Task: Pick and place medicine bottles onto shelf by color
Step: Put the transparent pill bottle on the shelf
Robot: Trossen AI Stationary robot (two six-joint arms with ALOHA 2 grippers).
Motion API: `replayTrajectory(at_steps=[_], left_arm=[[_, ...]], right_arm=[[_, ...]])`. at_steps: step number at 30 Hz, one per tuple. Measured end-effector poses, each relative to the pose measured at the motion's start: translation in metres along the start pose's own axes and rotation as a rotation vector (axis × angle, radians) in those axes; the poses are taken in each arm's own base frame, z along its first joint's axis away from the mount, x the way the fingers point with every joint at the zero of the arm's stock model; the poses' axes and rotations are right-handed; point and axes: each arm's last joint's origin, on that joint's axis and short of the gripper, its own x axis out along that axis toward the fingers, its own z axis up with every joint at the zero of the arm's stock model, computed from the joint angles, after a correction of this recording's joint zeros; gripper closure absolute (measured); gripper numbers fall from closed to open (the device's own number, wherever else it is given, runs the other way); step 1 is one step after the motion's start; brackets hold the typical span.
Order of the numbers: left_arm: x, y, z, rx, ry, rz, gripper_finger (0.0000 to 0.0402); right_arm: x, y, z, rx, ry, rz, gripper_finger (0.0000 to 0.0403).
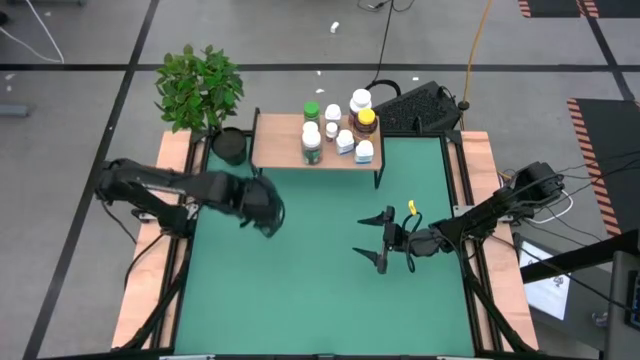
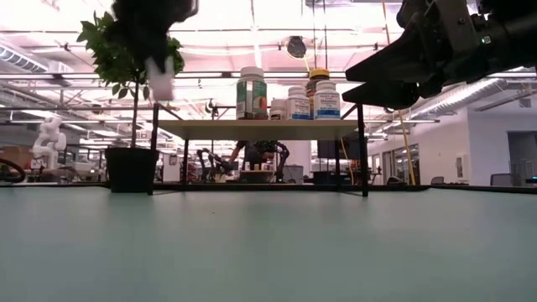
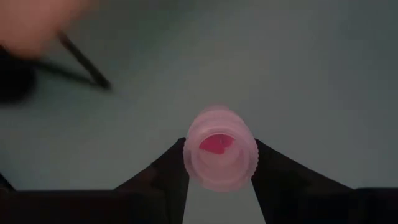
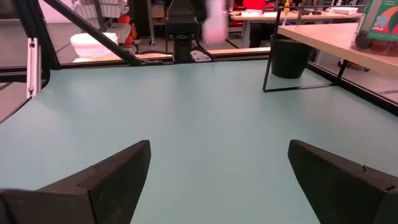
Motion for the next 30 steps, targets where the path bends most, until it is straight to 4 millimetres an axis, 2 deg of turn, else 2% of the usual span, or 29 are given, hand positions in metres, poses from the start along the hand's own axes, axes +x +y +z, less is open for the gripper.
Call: replayTrajectory(at_steps=[5, 7, 10, 15, 19, 25, 30], left_arm=[[-0.03, 0.022, 0.046, -0.015, -0.155, 0.004, 0.025], [-0.036, 0.035, 0.064, -0.033, -0.213, 0.05, 0.0252], [-0.035, 0.052, 0.09, -0.059, -0.264, 0.096, 0.0253], [-0.014, 0.077, 0.126, -0.062, -0.261, 0.123, 0.0252], [0.01, 0.096, 0.144, -0.078, -0.2, 0.139, 0.0252], [0.041, 0.114, 0.157, -0.099, -0.086, 0.104, 0.0252], [0.051, 0.118, 0.162, -0.105, -0.048, 0.028, 0.0252]], right_arm=[[0.0, 0.0, 0.0, 0.002, 0.0, -0.001, 0.0026], [0.0, -0.001, 0.0, 0.002, 0.0, -0.003, 0.0026], [0.001, -0.002, 0.0, 0.007, 0.001, -0.01, 0.0026], [0.001, -0.002, -0.001, 0.002, 0.007, -0.012, 0.0026], [0.002, -0.003, -0.001, -0.003, 0.016, -0.018, 0.0026], [0.002, -0.004, -0.002, -0.008, 0.024, -0.023, 0.0026], [0.002, -0.005, -0.002, -0.007, 0.025, -0.027, 0.0026]])
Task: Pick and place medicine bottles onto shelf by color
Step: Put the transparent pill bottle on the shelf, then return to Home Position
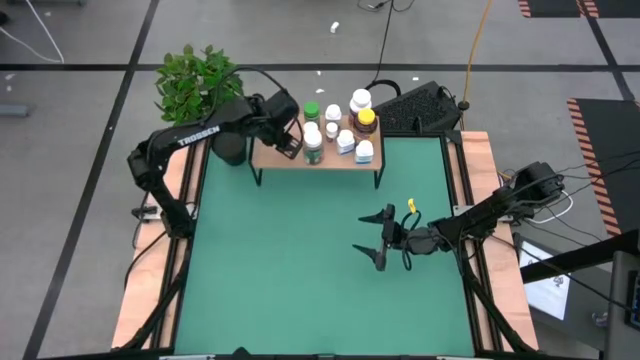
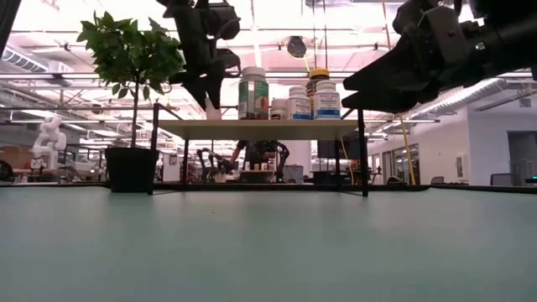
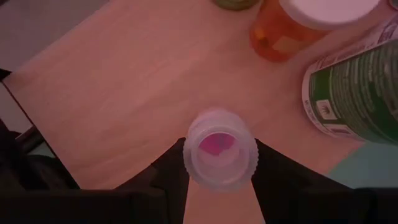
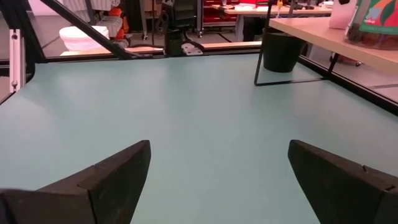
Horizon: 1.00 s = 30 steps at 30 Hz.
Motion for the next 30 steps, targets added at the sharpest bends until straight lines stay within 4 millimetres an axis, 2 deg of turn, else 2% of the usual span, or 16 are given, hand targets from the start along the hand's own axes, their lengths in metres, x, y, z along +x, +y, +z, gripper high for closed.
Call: replayTrajectory(at_steps=[4, 7, 11, 17, 22, 27, 30], left_arm=[[0.0, 0.0, 0.0, 0.001, 0.0, -0.004, 0.025], [0.001, -0.001, 0.0, 0.005, 0.0, -0.008, 0.0234], [0.005, -0.001, -0.001, 0.01, 0.027, -0.007, 0.0187], [-0.001, 0.0, -0.002, 0.014, 0.005, -0.009, 0.0119], [-0.028, -0.001, -0.008, 0.038, -0.074, -0.012, 0.0101], [-0.07, -0.012, -0.026, 0.084, -0.213, 0.036, 0.0118], [-0.096, -0.026, -0.042, 0.113, -0.305, 0.059, 0.013]], right_arm=[[0.0, 0.0, -0.001, -0.004, 0.005, -0.001, 0.0026], [0.0, 0.0, -0.001, -0.004, 0.006, -0.001, 0.0026], [0.0, 0.0, -0.001, -0.004, 0.006, 0.0, 0.0026], [0.0, 0.001, -0.001, 0.004, 0.01, 0.026, 0.0026], [0.0, 0.001, -0.001, 0.021, 0.011, 0.027, 0.0026], [0.0, 0.001, -0.001, 0.018, 0.011, 0.035, 0.0026], [-0.001, 0.004, 0.001, 0.01, 0.008, 0.125, 0.0026]])
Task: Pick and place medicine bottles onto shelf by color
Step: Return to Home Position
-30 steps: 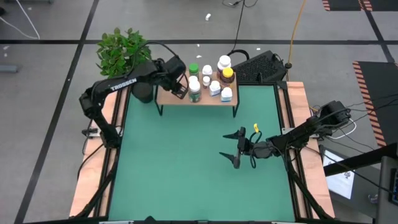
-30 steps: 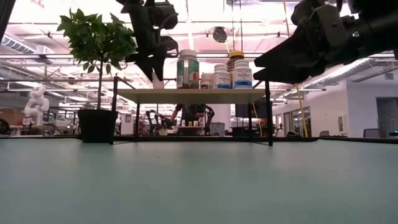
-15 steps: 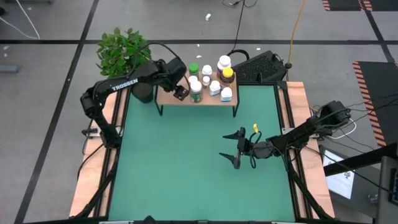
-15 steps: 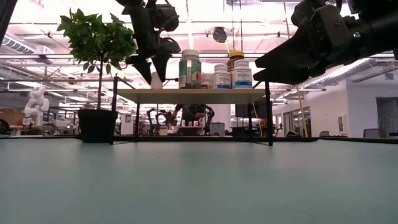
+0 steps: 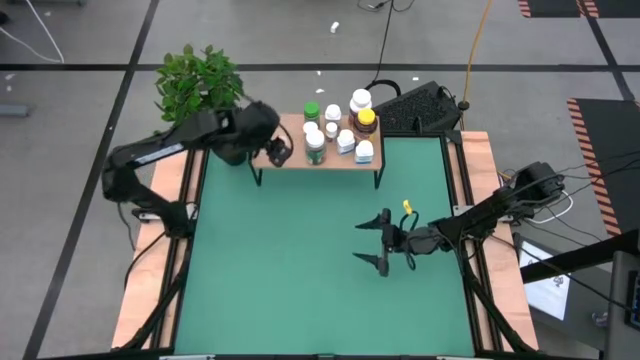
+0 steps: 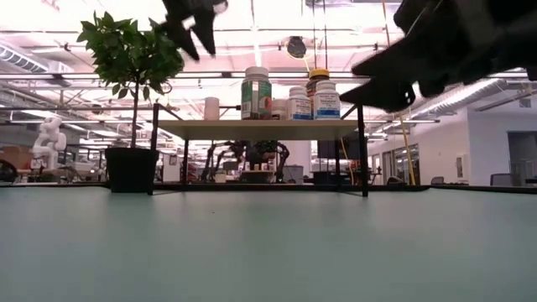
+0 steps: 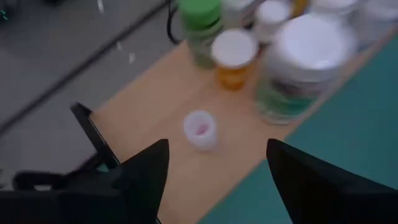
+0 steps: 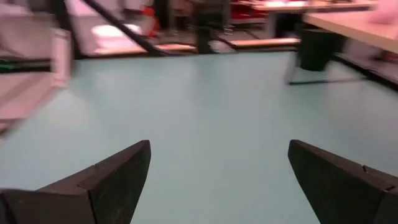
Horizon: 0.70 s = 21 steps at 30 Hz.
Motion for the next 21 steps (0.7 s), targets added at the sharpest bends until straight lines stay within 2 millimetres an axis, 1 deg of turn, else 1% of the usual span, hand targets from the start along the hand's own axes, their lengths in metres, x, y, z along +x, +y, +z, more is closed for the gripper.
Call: replayTrajectory(at_steps=[2, 4, 6, 7, 9, 11, 13, 15, 18, 21], left_arm=[[-0.021, -0.012, -0.008, 0.028, -0.065, 0.0, 0.0136], [-0.038, -0.028, -0.022, 0.067, -0.128, 0.012, 0.0142], [-0.049, -0.046, -0.039, 0.101, -0.206, 0.014, 0.0147], [-0.05, -0.056, -0.05, 0.122, -0.234, 0.01, 0.015], [-0.049, -0.076, -0.073, 0.145, -0.301, -0.019, 0.0153], [-0.044, -0.093, -0.098, 0.171, -0.354, -0.068, 0.0157], [-0.035, -0.108, -0.121, 0.18, -0.403, -0.13, 0.016], [-0.025, -0.119, -0.142, 0.188, -0.443, -0.188, 0.0162], [-0.017, -0.127, -0.162, 0.207, -0.476, -0.24, 0.0168], [-0.014, -0.124, -0.175, 0.221, -0.477, -0.245, 0.0176]], right_arm=[[-0.001, 0.002, 0.004, 0.011, -0.019, 0.061, 0.0026], [-0.004, 0.002, 0.009, 0.018, -0.036, 0.094, 0.0026], [-0.008, 0.001, 0.016, 0.009, -0.055, 0.097, 0.0026], [-0.011, 0.0, 0.019, 0.002, -0.065, 0.099, 0.0026], [-0.016, -0.001, 0.026, -0.014, -0.083, 0.114, 0.0026], [-0.022, -0.003, 0.033, -0.026, -0.098, 0.138, 0.0031], [-0.027, -0.005, 0.039, -0.026, -0.106, 0.188, 0.0043], [-0.032, -0.008, 0.045, -0.019, -0.127, 0.247, 0.0063], [-0.04, -0.013, 0.055, -0.026, -0.173, 0.291, 0.0104], [-0.047, -0.019, 0.063, -0.055, -0.208, 0.277, 0.0152]])
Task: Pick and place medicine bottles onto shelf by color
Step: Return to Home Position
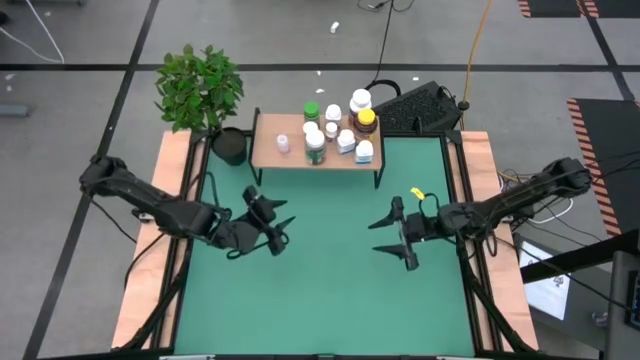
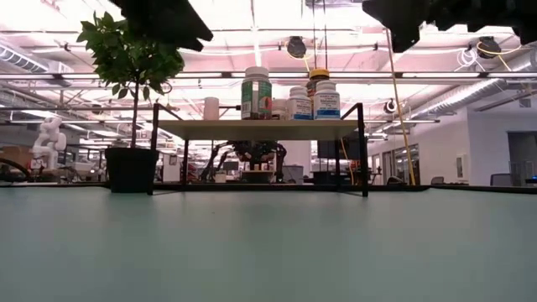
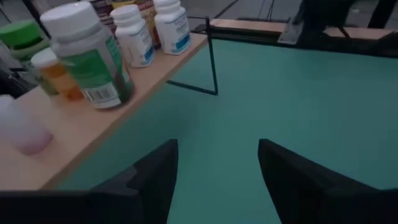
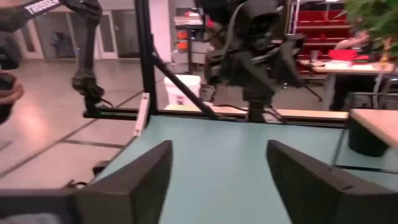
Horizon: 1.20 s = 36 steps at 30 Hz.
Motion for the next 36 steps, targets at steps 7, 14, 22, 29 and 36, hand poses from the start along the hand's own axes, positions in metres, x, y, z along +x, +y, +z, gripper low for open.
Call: replayTrajectory(at_steps=[7, 14, 22, 29, 36], left_arm=[[-0.006, 0.007, -0.035, 0.002, -0.106, -0.002, 0.0201], [-0.016, 0.03, -0.065, -0.013, -0.231, -0.065, 0.0227], [-0.029, 0.061, -0.096, -0.05, -0.31, -0.17, 0.0245], [-0.029, 0.077, -0.115, -0.006, -0.356, -0.196, 0.025], [-0.016, 0.092, -0.125, -0.008, -0.343, -0.224, 0.025]], right_arm=[[-0.016, -0.01, 0.008, -0.024, 0.028, -0.043, 0.0265], [-0.036, -0.015, 0.01, -0.044, 0.095, -0.041, 0.0349], [-0.056, -0.017, 0.022, -0.06, 0.031, -0.043, 0.0396], [-0.06, -0.019, 0.013, -0.096, 0.071, -0.096, 0.0402], [-0.068, -0.032, -0.015, -0.129, -0.051, -0.18, 0.0401]])
